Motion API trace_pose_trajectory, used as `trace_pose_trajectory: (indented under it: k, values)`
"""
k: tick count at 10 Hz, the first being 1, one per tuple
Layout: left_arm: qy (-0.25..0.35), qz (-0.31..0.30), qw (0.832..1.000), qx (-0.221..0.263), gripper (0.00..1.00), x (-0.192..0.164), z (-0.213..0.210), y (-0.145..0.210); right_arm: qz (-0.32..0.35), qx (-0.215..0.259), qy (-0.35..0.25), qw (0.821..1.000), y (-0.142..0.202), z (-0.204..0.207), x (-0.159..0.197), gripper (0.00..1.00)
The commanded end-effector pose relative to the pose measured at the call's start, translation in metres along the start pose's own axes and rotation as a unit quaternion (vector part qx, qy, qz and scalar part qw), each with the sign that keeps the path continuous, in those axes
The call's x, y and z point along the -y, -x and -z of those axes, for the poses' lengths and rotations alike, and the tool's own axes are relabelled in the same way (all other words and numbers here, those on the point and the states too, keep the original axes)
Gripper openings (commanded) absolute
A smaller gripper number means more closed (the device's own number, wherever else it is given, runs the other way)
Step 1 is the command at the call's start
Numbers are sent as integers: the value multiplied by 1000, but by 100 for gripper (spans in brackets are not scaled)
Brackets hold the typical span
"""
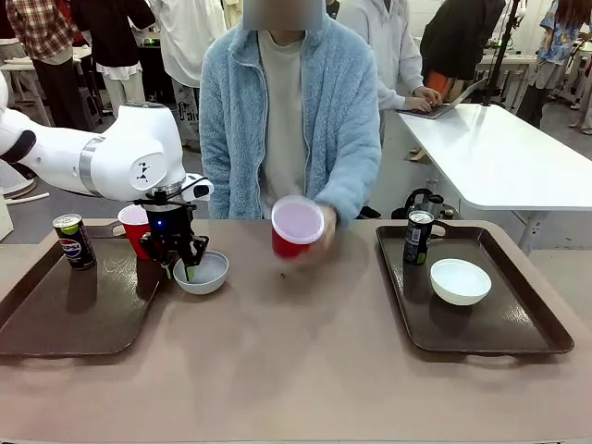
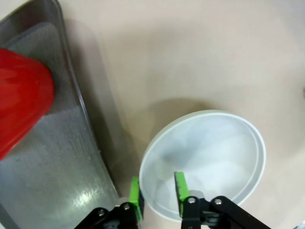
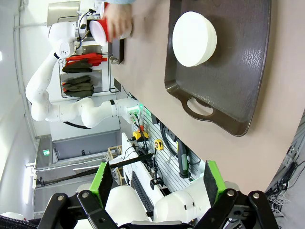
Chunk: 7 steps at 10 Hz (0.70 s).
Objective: Prepare tableware on both trays.
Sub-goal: Pick up a Picnic Bowl from the table and place it on a Handle tray.
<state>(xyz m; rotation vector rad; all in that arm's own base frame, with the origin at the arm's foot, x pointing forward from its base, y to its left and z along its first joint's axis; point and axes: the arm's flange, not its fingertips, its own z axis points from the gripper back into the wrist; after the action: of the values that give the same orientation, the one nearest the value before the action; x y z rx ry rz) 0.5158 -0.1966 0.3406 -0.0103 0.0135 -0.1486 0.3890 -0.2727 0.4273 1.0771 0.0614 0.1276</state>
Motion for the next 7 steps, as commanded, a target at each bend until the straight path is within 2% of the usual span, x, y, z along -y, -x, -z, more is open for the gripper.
trace_pose_trajectory:
  k: [1,3,4,7]
  values:
    - [4,-6,1000,-3,0,-1,-4,-4,6,0,6,1000,3,3,-1,100]
    - [13,-7,1000,-3,0,-4,-13,0,6,0,6,1000,3,3,-1,100]
    - [15,0,1000,-19,11,-5,-21,4,6,0,6,1000,3,3,-1,100]
    - [38,17,999,-22,11,-31,-86,44,6,0,6,1000,3,3,-1,100]
